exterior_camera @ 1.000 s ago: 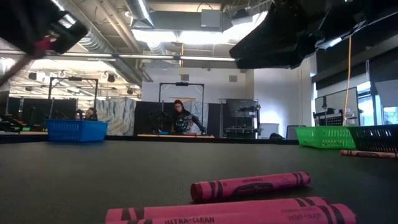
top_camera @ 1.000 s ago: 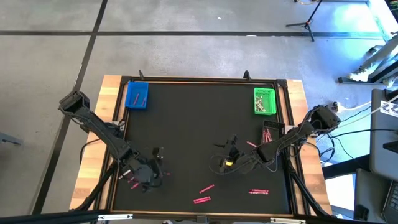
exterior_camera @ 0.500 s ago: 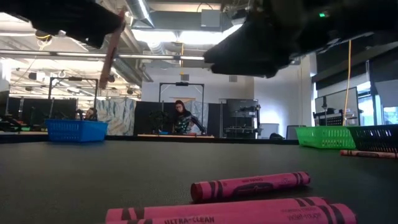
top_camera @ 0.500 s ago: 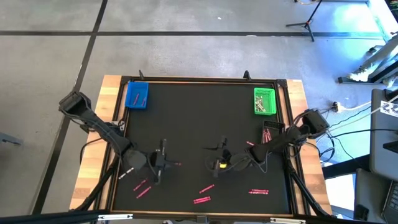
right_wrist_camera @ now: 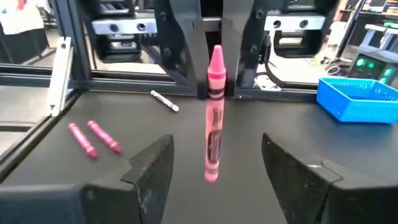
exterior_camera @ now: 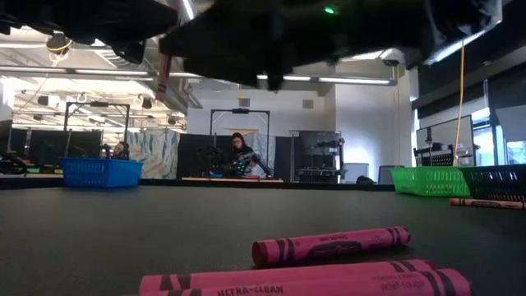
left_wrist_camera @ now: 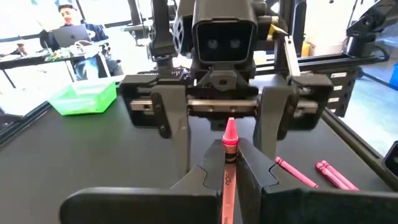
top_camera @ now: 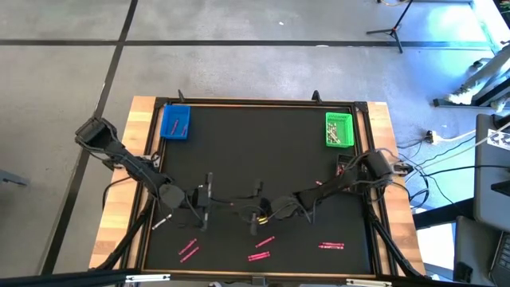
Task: Sort crayons
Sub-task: Put the pink crayon into the black bin
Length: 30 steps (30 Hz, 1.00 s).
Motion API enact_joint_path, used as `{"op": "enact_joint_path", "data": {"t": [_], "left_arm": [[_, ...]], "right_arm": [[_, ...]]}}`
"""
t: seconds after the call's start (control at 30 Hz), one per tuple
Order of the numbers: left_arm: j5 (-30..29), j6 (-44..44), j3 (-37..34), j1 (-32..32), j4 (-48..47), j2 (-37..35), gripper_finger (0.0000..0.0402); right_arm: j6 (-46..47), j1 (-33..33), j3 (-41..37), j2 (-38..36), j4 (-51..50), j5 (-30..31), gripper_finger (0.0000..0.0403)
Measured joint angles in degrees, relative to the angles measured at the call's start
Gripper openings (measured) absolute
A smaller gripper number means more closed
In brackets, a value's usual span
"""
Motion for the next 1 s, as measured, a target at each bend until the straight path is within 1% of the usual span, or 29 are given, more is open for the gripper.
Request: {"op": "enact_joint_path", "data": {"t": [0.13,0.23,0.33,0.47,0.5,0.53,0.57,0.7,0.8,0.9,1.0], "left_arm": [[0.11,0.10,0.00,0.14,0.65,0.00,0.0007],[0.17,0.39,0.00,0.12,0.73,0.00,0.0007],[0.15,0.57,0.00,0.12,0.78,0.00,0.0007],[1.09,0.54,0.00,0.06,0.78,0.00,0.0011],[1.32,0.56,0.00,0.09,0.66,0.00,0.0014],[1.32,0.49,0.00,0.10,0.61,0.00,0.0018],[1.38,0.17,0.00,0.07,0.62,0.00,0.0022],[1.44,-0.23,0.00,0.10,0.63,0.02,0.0043],[1.44,-0.60,0.00,0.12,-0.02,0.00,0.0068],[1.20,-2.23,0.00,-0.26,-3.79,-1.05,0.0099],[1.29,-4.58,0.00,-1.67,-10.38,-3.42,0.0120]], "right_arm": [[-1.49,0.12,4.80,1.82,-3.20,1.24,0.0237],[-1.59,0.13,6.20,2.10,-4.31,1.31,0.0210],[-2.77,0.13,6.11,2.29,-4.54,0.97,0.0150],[-3.13,0.13,6.07,2.29,-4.96,-0.35,0.0043],[-3.61,0.12,6.07,2.29,-5.06,-0.28,0.0024],[-4.40,0.11,6.07,2.29,-5.10,-0.26,0.0017],[-4.71,0.12,6.07,2.29,-5.09,-0.27,0.0017],[-4.94,0.13,6.07,2.29,-5.32,-0.13,0.0041],[-6.20,0.17,6.07,2.28,-6.09,0.87,0.0027],[-7.20,0.65,6.01,1.02,-9.86,2.75,0.0012],[-6.43,1.72,5.99,-2.00,-15.76,6.39,0.0019]]}}
